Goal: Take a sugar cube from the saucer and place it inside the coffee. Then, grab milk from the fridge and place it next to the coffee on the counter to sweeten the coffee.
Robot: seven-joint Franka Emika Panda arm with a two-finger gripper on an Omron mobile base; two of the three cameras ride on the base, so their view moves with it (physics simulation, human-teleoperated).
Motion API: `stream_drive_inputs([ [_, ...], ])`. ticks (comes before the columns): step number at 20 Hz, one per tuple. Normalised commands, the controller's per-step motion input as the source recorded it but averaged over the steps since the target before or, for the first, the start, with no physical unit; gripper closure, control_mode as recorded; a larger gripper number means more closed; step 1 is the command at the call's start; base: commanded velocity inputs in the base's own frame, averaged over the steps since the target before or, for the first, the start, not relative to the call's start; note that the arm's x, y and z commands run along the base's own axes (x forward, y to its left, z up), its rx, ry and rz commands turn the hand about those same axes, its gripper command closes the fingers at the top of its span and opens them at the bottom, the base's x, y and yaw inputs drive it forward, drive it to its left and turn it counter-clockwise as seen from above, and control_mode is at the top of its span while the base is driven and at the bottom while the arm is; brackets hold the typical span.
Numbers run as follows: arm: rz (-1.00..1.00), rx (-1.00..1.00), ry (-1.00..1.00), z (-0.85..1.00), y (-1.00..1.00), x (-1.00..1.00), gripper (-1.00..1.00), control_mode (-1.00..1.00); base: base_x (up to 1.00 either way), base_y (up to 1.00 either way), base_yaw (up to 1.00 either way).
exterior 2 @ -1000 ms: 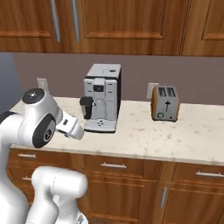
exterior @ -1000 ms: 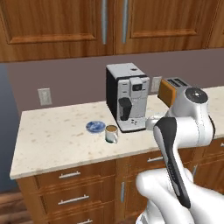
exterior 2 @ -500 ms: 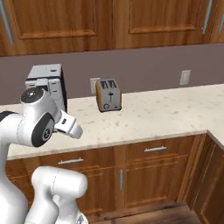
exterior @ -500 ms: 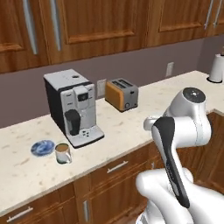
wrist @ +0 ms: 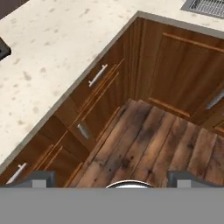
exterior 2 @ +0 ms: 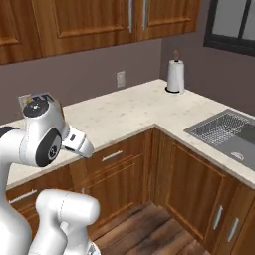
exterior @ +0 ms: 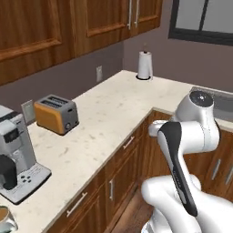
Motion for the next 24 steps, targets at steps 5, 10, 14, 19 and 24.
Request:
stream_drive_inputs([
  [5, 0.00, 0.00, 0.00, 0.00, 0.00, 0.00, -1.00, 1.00, 0.00, -0.46, -0.71],
  [10, 0.00, 0.00, 0.00, 0.00, 0.00, 0.00, -1.00, 1.00, 0.00, -0.48, -0.69],
  [14, 0.00, 0.00, 0.00, 0.00, 0.00, 0.00, -1.00, 1.00, 0.00, -0.45, -0.70],
  [19, 0.00, 0.00, 0.00, 0.00, 0.00, 0.00, -1.00, 1.00, 0.00, -0.42, -0.73],
  [24, 0.00, 0.00, 0.00, 0.00, 0.00, 0.00, -1.00, 1.00, 0.00, -0.42, -0.71],
])
